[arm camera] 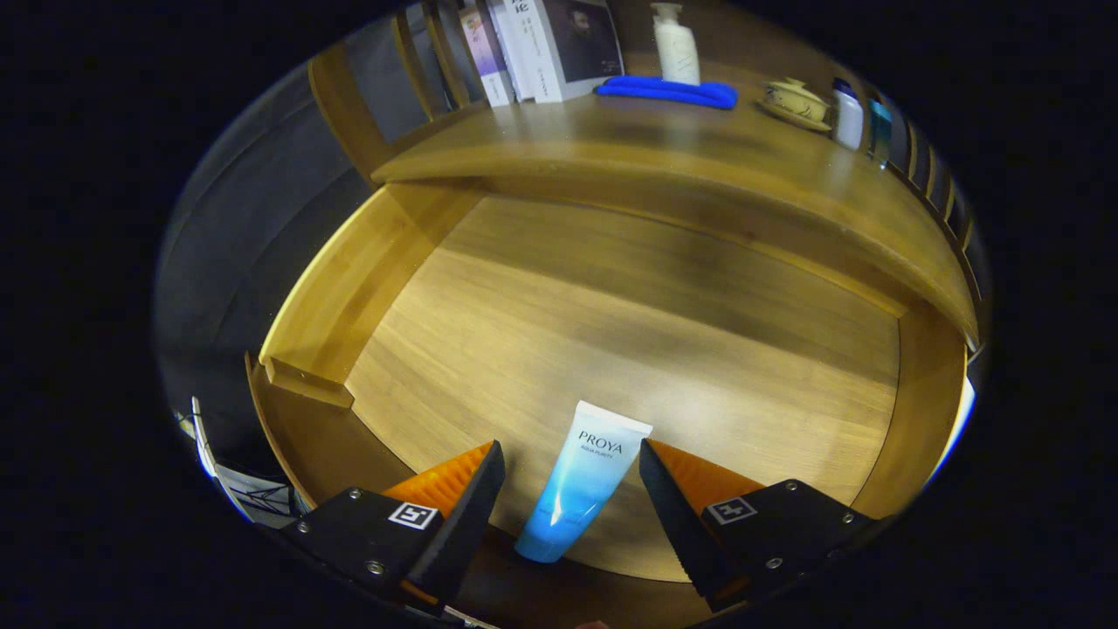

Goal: Pull open the drawer, take out the items inside it, and place them on the countertop above the cabinet.

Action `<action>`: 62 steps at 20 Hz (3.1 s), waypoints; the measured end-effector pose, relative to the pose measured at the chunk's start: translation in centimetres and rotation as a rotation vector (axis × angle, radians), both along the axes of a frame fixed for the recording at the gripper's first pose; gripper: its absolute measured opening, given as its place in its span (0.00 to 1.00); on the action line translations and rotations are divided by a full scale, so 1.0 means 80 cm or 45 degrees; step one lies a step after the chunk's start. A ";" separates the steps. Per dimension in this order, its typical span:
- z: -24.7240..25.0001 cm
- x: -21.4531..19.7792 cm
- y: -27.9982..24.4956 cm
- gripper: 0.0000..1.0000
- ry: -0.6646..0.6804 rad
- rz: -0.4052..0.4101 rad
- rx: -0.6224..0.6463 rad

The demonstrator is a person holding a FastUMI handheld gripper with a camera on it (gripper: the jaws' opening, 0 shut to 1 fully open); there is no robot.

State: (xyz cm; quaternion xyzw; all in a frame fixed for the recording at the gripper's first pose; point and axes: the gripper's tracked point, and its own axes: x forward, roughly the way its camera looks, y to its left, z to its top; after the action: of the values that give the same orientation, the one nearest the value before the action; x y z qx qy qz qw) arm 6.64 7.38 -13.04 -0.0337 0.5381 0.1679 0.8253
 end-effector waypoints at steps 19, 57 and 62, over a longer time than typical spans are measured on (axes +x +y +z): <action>-0.027 -0.006 -0.013 0.57 -0.002 0.184 -0.238; -0.031 -0.010 0.004 0.84 0.229 0.203 -0.256; -0.032 -0.015 -0.003 0.52 0.220 0.318 -0.315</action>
State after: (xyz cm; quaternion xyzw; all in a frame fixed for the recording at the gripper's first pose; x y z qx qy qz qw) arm 5.42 7.17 -15.59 -0.1870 0.6150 0.2038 0.7384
